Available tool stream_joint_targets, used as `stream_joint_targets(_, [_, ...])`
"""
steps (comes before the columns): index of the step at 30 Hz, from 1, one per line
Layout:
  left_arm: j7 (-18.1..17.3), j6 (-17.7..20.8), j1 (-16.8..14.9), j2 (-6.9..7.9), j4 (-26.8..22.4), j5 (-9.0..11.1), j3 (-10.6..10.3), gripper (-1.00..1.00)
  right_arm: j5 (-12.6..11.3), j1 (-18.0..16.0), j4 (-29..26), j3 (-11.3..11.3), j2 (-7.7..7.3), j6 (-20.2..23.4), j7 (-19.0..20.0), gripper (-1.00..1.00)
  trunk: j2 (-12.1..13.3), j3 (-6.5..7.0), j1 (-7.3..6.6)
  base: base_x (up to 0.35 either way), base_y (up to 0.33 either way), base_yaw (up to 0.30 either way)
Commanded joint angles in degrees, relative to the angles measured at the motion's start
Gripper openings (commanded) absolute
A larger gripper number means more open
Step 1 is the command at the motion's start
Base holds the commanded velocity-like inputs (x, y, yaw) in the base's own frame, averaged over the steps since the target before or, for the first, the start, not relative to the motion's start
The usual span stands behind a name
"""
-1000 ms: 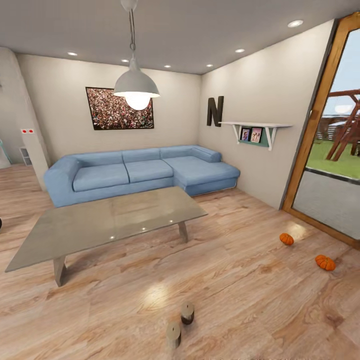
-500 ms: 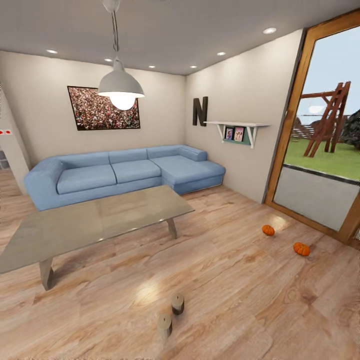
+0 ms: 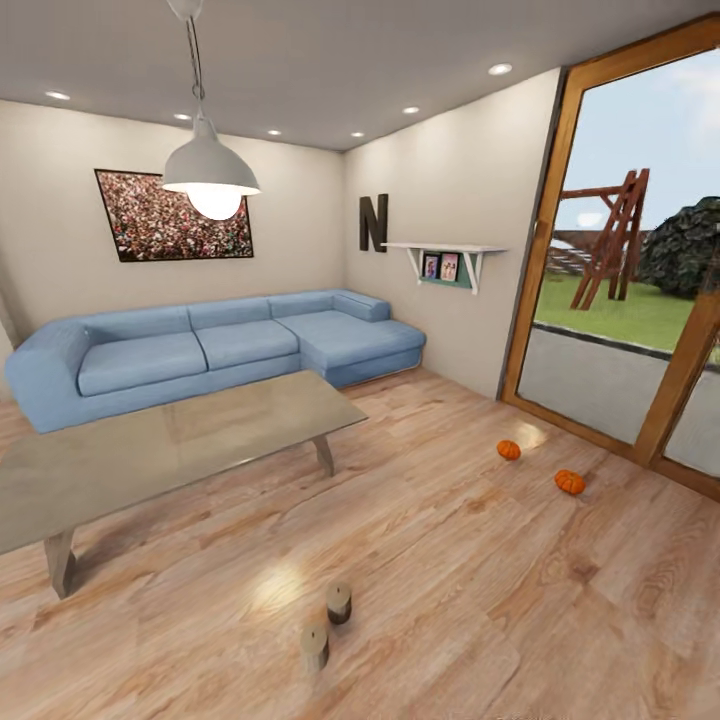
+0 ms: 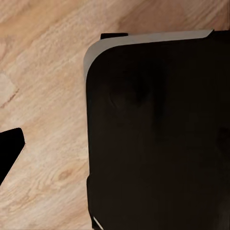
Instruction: Place each of the two pumpkins and all three candles from the living room inside a cabinet in the living room (use any cabinet), then make sure every cabinet is closed, and position the cauldron so it is next to a table in the living room.
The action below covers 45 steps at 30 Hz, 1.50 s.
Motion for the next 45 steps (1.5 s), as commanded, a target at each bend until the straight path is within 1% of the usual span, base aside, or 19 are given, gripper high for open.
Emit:
stream_joint_targets(1, [-0.1,-0.2,0.0,0.05,-0.1,0.0,0.0,1.0,0.0,0.0,0.1,-0.1,0.01,-0.2,-0.1,1.0,0.0,-0.05,0.0,0.0,0.0,-0.258])
stream_joint_targets(5, [-0.1,-0.3,0.0,0.1,-0.1,0.2,0.0,1.0,0.0,0.0,0.1,-0.2,-0.06,-0.3,-0.1,1.0,0.0,-0.05,0.0,0.0,0.0,-0.259])
stream_joint_targets(12, [-0.1,-0.3,0.0,0.23,-0.1,0.4,0.0,1.0,0.0,0.0,-0.1,-2.3,-0.07,-0.3,-0.1,1.0,0.0,-0.05,0.0,0.0,0.0,-0.26])
stream_joint_targets(15, [-0.1,-0.4,0.0,0.41,-0.1,0.4,0.1,1.0,0.0,0.0,-0.1,-2.6,-0.07,-0.3,0.0,1.0,0.0,-0.05,0.0,0.0,0.0,-0.26])
stream_joint_targets(20, [0.0,-0.4,0.0,0.76,-0.1,0.3,0.0,1.0,0.0,0.0,-0.1,-2.7,-0.07,-0.8,-0.1,1.0,0.0,-0.05,0.0,0.0,0.0,-0.261])
stream_joint_targets(45, [0.3,-0.3,0.0,0.63,-0.1,0.3,0.2,1.0,0.0,0.0,-0.1,-3.2,0.1,-1.6,0.0,1.0,0.0,-0.05,0.0,0.0,0.0,-0.261])
